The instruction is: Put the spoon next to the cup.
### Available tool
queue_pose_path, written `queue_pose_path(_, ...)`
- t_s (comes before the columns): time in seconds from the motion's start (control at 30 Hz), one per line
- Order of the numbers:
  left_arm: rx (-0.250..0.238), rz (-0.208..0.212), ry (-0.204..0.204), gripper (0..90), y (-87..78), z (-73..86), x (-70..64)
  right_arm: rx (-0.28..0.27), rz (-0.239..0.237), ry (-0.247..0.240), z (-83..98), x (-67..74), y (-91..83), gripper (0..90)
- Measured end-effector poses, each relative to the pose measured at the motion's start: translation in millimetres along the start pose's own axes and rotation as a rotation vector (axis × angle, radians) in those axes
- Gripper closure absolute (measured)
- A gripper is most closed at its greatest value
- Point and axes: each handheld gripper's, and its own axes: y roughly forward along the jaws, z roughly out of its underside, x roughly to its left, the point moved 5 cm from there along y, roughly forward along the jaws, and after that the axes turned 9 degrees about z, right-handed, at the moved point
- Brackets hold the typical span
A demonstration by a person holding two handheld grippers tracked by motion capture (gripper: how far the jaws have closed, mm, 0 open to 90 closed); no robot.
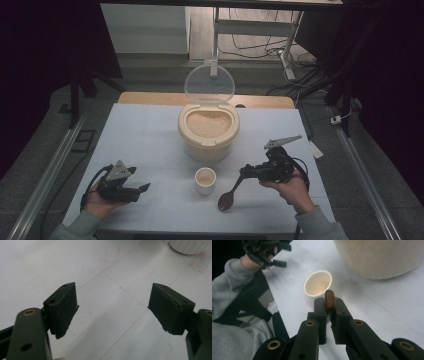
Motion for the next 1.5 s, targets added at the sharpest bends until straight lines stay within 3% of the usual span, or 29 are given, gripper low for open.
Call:
queue_pose_path(0.1, 0.001, 0.001, -0.001, 22.8, 0.2, 0.1, 0.4, 0.043, -0.007, -0.003, -1.0, 1.1, 8.6, 83.7)
queue_pose_path(0.33, 0.004, 0.001, 0.002, 22.8, 0.2, 0.3, 0.3, 0.060, -0.017, 0.026, -10.9, -4.4, 24.7, 81.9)
queue_pose_path(0.67, 0.007, 0.001, 0.005, 22.8, 0.1, 0.7, 0.6, 0.022, 0.084, 0.048, -12.1, -30.1, 55.0, 73.6)
queue_pose_path(0.73, 0.006, 0.001, 0.003, 22.8, 0.4, 0.7, 0.4, 0.006, 0.085, 0.051, -11.0, -33.7, 59.8, 72.5)
queue_pose_path(1.1, 0.010, 0.001, 0.006, 22.7, 0.7, 0.9, -0.1, -0.068, 0.201, 0.044, 5.2, -55.2, 81.4, 62.5)
queue_pose_path(1.4, 0.013, 0.002, 0.007, 22.7, 1.0, 1.1, -0.3, -0.046, 0.302, 0.029, 13.0, -64.9, 96.0, 53.6)
queue_pose_path(1.5, 0.014, 0.003, 0.008, 22.7, 1.2, 1.2, -0.3, -0.016, 0.352, 0.008, 15.3, -66.4, 99.3, 50.5)
